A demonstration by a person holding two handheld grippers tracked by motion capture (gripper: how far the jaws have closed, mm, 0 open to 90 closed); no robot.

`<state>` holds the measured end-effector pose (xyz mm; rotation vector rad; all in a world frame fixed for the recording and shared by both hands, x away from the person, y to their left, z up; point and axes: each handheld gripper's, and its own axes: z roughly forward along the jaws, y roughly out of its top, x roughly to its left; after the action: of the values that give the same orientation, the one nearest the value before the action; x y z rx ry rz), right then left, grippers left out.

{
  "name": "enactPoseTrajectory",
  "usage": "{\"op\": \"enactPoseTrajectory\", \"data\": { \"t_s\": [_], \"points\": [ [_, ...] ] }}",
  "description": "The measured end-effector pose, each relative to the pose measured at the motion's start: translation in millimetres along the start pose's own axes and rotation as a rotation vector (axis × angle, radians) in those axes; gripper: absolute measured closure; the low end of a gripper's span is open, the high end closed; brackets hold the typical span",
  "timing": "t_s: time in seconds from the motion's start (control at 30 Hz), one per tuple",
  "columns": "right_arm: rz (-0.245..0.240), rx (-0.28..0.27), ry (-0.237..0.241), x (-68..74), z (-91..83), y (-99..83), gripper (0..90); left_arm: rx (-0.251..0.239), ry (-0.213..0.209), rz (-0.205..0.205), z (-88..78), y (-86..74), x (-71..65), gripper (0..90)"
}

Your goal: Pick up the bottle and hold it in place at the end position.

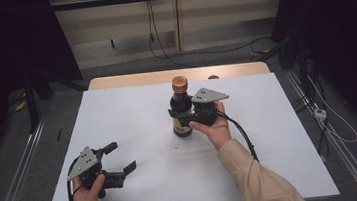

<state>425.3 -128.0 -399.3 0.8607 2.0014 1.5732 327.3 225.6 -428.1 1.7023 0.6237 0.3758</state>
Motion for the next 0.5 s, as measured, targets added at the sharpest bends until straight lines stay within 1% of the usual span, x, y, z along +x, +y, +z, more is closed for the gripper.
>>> {"op": "enactPoseTrajectory", "data": {
  "t_s": [0.07, 0.17, 0.2, 0.3, 0.37, 0.5],
  "points": [
    [0.001, 0.002, 0.001, -0.2, -0.5, -0.2, 26.0, 0.006, 0.006, -0.015, 1.3, 2.6, 0.3, 3.3],
    [-0.003, 0.006, 0.001, -0.5, -1.0, -0.3, 26.1, 0.006, 0.015, -0.025, 3.5, 9.1, 1.4, 3.3],
    [0.000, 0.006, 0.000, -0.4, -1.0, -0.3, 26.1, 0.006, 0.018, -0.017, 4.1, 11.6, 2.4, 3.4],
    [0.003, 0.007, 0.001, -0.3, -0.8, -0.6, 26.3, 0.020, 0.026, -0.028, 5.9, 18.3, 5.8, 3.4],
    [-0.003, 0.006, 0.001, -0.4, -0.5, -0.9, 26.5, 0.021, 0.029, -0.045, 7.0, 22.6, 8.6, 3.4],
    [-0.015, 0.007, 0.003, -1.1, -0.4, -1.3, 26.9, 0.033, 0.021, -0.057, 13.9, 32.7, 11.3, 3.4]
  ]
}}
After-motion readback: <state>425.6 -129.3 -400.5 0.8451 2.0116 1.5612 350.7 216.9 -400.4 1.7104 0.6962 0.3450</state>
